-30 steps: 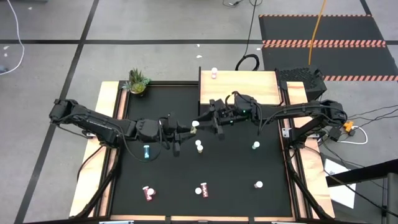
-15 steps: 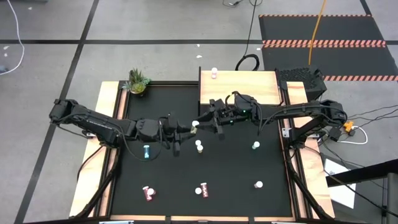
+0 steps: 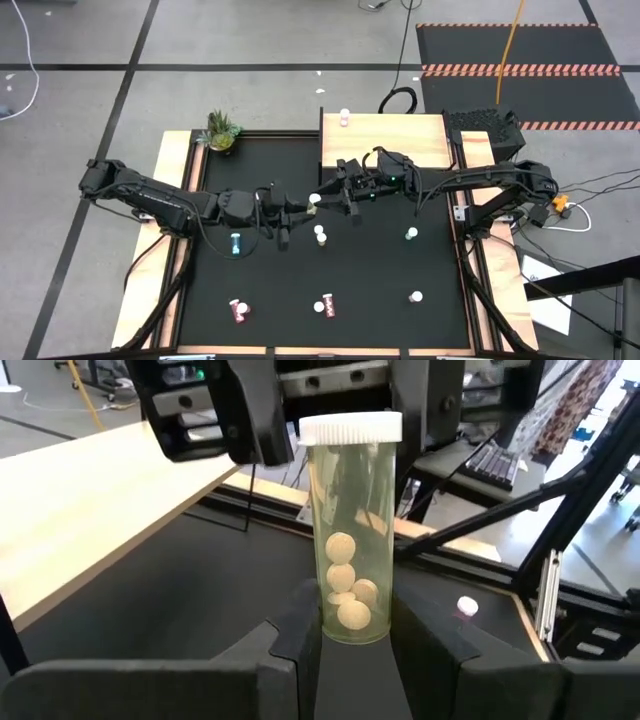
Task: Pick and place medicine bottles onto shelf by color
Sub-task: Put the top left yellow pill bottle on the shelf
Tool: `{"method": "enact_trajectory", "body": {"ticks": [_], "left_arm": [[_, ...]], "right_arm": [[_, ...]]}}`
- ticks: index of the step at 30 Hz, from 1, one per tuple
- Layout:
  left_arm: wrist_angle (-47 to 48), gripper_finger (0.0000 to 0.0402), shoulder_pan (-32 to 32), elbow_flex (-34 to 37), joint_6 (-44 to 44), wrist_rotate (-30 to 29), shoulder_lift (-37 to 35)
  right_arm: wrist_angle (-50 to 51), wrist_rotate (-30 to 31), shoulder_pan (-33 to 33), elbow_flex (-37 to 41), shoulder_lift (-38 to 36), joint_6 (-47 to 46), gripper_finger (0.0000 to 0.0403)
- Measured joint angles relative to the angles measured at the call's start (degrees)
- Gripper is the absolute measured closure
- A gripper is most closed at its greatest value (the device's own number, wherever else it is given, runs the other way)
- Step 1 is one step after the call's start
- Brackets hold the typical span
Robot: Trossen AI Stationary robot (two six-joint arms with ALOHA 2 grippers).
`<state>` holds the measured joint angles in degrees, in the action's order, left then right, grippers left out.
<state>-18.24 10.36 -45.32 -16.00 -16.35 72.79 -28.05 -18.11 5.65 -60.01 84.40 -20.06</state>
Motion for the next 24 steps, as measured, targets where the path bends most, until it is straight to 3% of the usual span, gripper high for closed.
{"method": "enact_trajectory", "body": {"ticks": [10, 24], "left_arm": [[-0.1, 0.0298, -0.3, 0.0, 0.2, 0.9, 0.0], [0.1, 0.0290, -0.9, 0.0, -0.9, 0.0, 0.0]], "right_arm": [[-0.4, 0.0, 0.1, 0.0, 0.0, -0.5, 0.0241], [-0.4, 0.0, 0.1, 0.0, 0.0, -0.5, 0.0296]]}}
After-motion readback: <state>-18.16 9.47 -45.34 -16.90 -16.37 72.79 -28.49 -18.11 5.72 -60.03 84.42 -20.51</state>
